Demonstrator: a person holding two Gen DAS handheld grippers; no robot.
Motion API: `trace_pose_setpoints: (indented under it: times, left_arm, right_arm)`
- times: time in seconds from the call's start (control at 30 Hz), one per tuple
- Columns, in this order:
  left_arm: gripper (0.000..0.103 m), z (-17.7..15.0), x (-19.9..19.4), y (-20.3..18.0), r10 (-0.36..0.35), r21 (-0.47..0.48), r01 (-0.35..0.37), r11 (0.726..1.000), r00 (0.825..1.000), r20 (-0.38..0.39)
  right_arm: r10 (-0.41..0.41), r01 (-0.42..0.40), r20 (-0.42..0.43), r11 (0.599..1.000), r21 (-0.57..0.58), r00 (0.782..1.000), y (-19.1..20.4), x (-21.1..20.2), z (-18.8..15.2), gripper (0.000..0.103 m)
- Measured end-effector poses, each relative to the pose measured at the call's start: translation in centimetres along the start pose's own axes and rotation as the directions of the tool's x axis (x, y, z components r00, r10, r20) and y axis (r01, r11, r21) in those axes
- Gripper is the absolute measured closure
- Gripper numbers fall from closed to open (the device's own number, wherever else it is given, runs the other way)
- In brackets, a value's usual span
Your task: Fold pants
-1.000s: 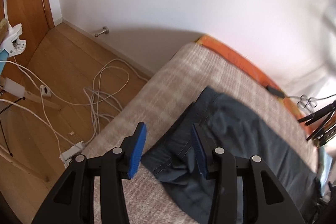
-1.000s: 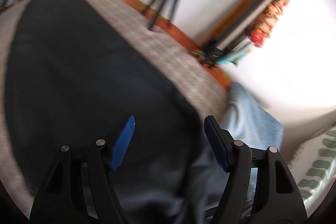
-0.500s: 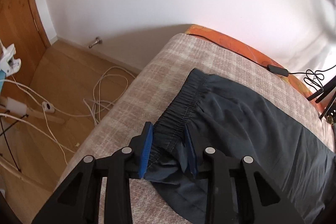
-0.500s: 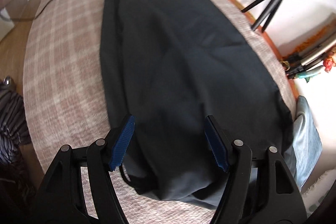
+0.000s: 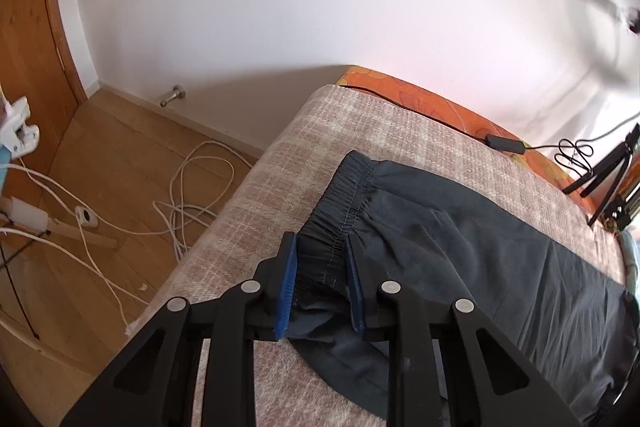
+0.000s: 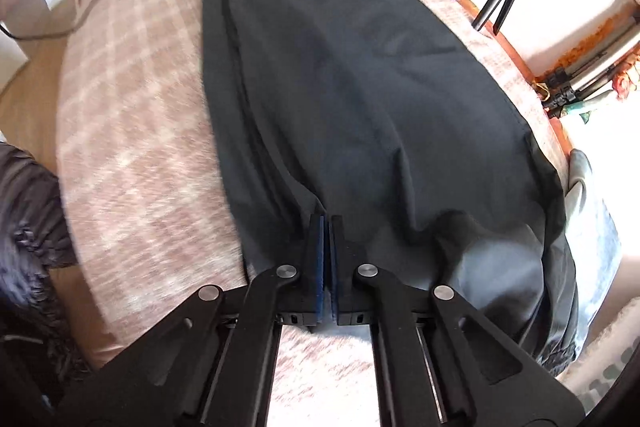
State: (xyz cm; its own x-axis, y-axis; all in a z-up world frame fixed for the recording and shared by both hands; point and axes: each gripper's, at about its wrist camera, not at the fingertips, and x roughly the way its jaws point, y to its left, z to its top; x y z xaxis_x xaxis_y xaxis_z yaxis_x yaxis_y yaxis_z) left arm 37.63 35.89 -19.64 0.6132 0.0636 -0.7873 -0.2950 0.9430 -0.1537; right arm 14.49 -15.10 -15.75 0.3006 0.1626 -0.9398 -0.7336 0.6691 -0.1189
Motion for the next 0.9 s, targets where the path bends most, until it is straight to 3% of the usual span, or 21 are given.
trace_pose_setpoints:
  times: [0.17, 0.37, 0.47, 0.5, 0.53, 0.57, 0.6, 0.63, 0.77, 0.9]
  left_arm:
    - [0.082, -0.7, -1.2, 0.5, 0.012, 0.005, -0.012, 1.000, 1.000, 0.009]
    - [0.082, -1.9, -0.1, 2.2, 0.023, -0.032, -0.024, 0.999, 0.999, -0.032]
    - [0.082, -2.2, 0.2, 2.0, 0.027, -0.027, -0.028, 0.999, 0.999, -0.039]
    - [0.082, -2.2, 0.2, 1.9, 0.028, -0.020, -0.029, 0.999, 0.999, -0.041]
    - [0.082, -2.2, 0.2, 1.8, 0.031, -0.018, -0.031, 0.999, 0.999, -0.039]
    - [0.082, -2.2, 0.2, 1.9, 0.030, -0.020, -0.031, 0.999, 0.999, -0.038]
    - [0.082, -2.2, 0.2, 1.9, 0.028, -0.023, -0.029, 0.999, 0.999, -0.038]
    - [0.082, -2.2, 0.2, 2.0, 0.027, -0.028, -0.028, 0.999, 0.999, -0.038]
    - [0.082, -2.1, 0.1, 2.0, 0.030, -0.029, -0.031, 0.999, 0.999, -0.039]
    - [0.082, -2.0, -0.2, 2.2, 0.057, -0.009, -0.057, 0.998, 0.998, -0.040]
  right_arm:
    - [0.006, -0.007, 0.032, 0.999, 0.041, 0.999, 0.1, -2.8, -1.6, 0.101]
    - [0.041, -0.043, 0.017, 0.990, 0.134, 0.999, -1.6, -1.3, -2.2, 0.099]
    - [0.027, -0.028, 0.007, 0.993, 0.113, 1.000, -1.4, -0.6, -2.1, 0.097]
    - [0.008, -0.008, -0.002, 0.995, 0.099, 1.000, -1.5, 0.0, -1.9, 0.092]
    - [-0.016, 0.017, -0.013, 0.997, 0.081, 1.000, -1.2, 0.5, -1.8, 0.080]
    - [-0.036, 0.037, -0.015, 0.997, 0.062, 0.999, -0.9, 0.9, -1.9, 0.079]
    - [-0.043, 0.044, -0.020, 0.998, 0.046, 0.999, -0.6, 1.2, -2.0, 0.080]
    - [-0.037, 0.039, -0.035, 0.998, 0.042, 0.999, -0.4, 1.6, -2.0, 0.100]
    - [0.086, -0.085, -0.006, 0.995, 0.060, 0.996, -0.1, -0.5, -2.8, 0.101]
    - [0.118, -0.118, 0.002, 0.988, 0.099, 0.993, -0.2, -1.2, -3.6, 0.101]
